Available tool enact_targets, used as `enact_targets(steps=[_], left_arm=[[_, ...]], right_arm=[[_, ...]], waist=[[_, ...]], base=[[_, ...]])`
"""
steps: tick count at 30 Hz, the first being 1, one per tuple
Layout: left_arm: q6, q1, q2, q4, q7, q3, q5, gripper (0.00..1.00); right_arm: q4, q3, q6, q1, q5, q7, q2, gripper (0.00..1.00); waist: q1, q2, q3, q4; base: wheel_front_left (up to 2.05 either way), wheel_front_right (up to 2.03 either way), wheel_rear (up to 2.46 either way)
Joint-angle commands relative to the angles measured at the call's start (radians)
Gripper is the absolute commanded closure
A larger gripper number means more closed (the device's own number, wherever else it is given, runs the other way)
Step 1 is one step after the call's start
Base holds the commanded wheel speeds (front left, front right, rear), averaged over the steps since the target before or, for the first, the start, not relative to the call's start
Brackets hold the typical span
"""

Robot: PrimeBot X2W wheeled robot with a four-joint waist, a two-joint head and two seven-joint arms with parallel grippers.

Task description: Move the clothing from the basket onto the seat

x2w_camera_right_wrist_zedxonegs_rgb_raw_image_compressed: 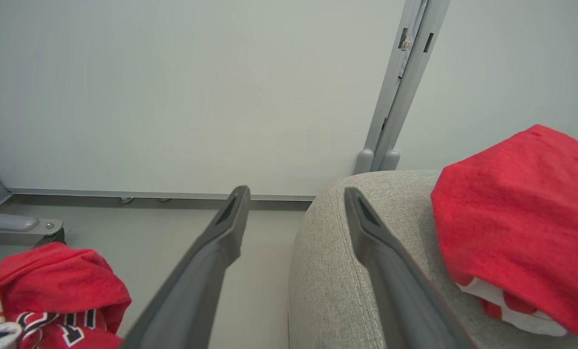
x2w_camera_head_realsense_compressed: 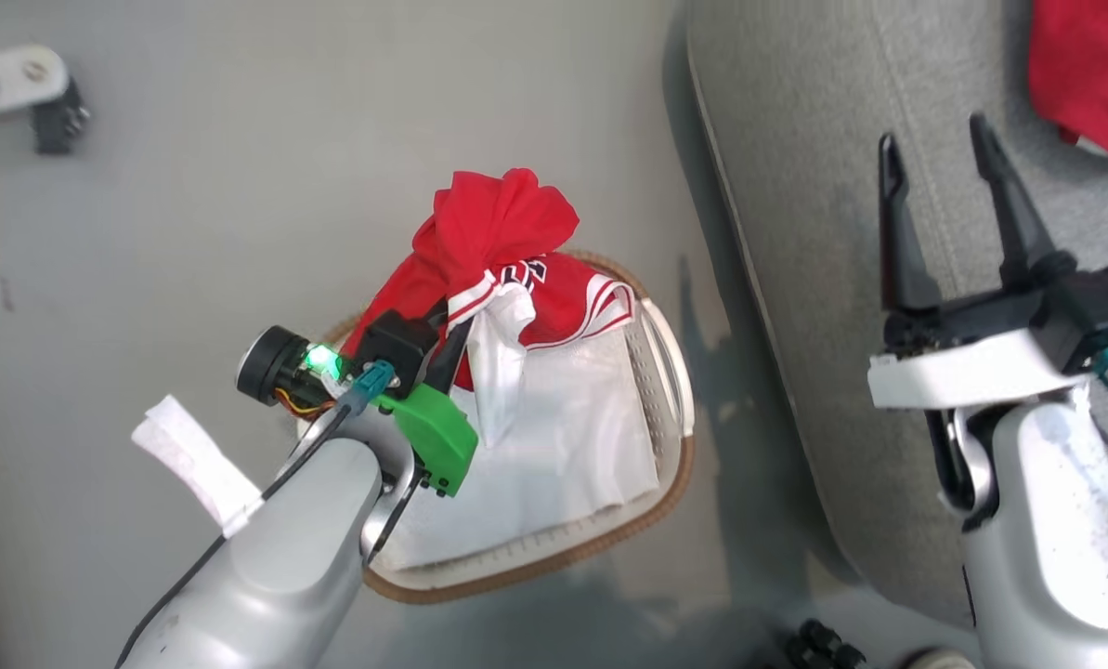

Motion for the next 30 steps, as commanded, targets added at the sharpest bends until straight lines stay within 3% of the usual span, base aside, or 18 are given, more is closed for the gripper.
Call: enact_targets(steps=[1, 15, 24, 30], left_arm=[[0.007, 0.026, 0.013, -0.03, -0.003, 0.003, 0.014, 1.0], [-0.014, -0.033, 0.1, -0.247, 0.017, -0.004, 0.077, 1.0], [-0.033, -0.106, 0.146, -0.337, 0.066, -0.015, 0.092, 1.0], [-0.037, -0.138, 0.145, -0.373, 0.095, -0.015, 0.076, 1.0]], right_arm=[[0.015, -0.001, -0.001, 0.034, -0.012, -0.002, -0.004, 0.0], [0.134, 0.077, -0.001, 0.171, -0.01, -0.002, -0.004, 0.0], [0.169, 0.134, -0.001, 0.19, -0.02, -0.002, -0.004, 0.0], [0.219, 0.194, -0.001, 0.178, -0.038, -0.002, -0.003, 0.0]], waist=[[0.0, -0.0001, -0.178, 0.072], [0.0, -0.0001, -0.46, 0.115], [0.0, -0.0001, -0.554, 0.125], [0.0, -0.0001, -0.58, 0.137]], base=[[0.0, 0.0, 0.0], [0.0, 0.0, 0.0], [0.0, 0.0, 0.0], [0.0, 0.0, 0.0]])
